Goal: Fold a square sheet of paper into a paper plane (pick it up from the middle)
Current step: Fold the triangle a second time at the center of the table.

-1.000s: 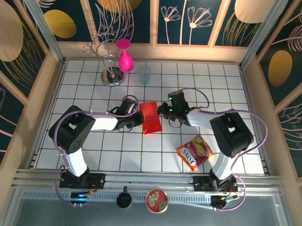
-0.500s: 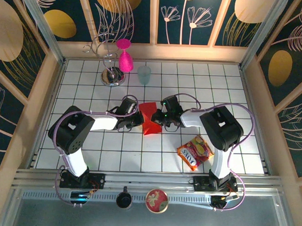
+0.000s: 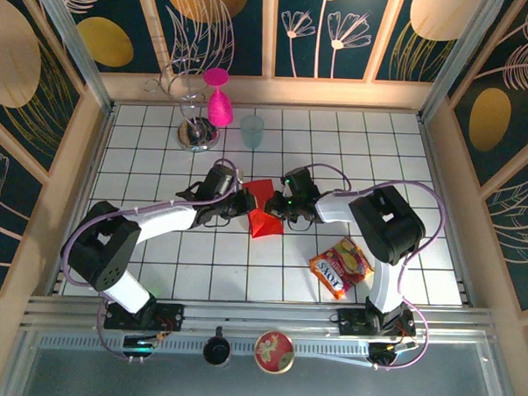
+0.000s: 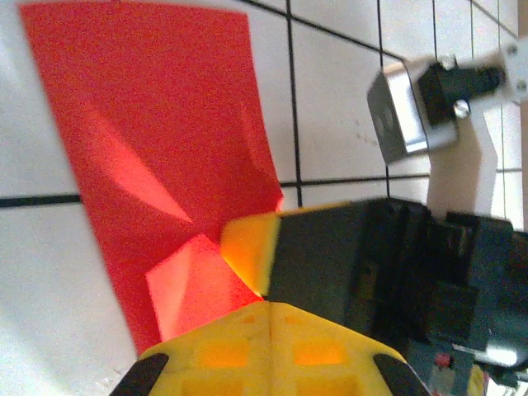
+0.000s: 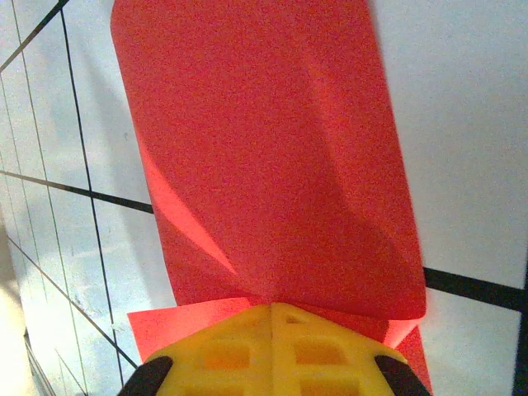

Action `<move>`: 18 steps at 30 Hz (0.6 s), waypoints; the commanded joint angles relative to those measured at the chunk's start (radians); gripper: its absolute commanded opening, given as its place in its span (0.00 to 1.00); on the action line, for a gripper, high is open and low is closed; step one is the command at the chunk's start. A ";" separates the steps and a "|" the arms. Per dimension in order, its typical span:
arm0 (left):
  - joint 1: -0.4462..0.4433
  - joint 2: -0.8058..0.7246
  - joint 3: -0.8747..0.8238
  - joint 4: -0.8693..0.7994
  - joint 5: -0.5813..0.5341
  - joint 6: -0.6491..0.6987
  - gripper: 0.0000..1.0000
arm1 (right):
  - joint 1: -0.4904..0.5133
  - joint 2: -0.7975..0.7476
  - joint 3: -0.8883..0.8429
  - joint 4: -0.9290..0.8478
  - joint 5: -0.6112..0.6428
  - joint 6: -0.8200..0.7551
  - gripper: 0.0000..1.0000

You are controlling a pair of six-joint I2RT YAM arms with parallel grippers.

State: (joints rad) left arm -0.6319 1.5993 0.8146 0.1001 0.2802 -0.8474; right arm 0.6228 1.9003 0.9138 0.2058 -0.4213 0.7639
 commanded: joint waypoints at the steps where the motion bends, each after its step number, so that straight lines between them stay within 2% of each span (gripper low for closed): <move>1: -0.035 -0.002 -0.018 -0.005 0.026 -0.034 0.04 | -0.003 0.079 -0.036 -0.136 0.067 0.001 0.00; 7: -0.083 0.062 -0.001 -0.010 0.036 -0.047 0.01 | -0.007 0.083 -0.047 -0.128 0.061 0.013 0.00; 18: -0.087 0.152 0.048 -0.058 0.028 -0.013 0.00 | -0.012 0.082 -0.056 -0.112 0.046 0.023 0.00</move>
State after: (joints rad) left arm -0.7155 1.7267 0.8261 0.0738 0.3061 -0.8761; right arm 0.6151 1.9045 0.9081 0.2211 -0.4416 0.7757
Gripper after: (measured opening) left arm 0.043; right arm 0.047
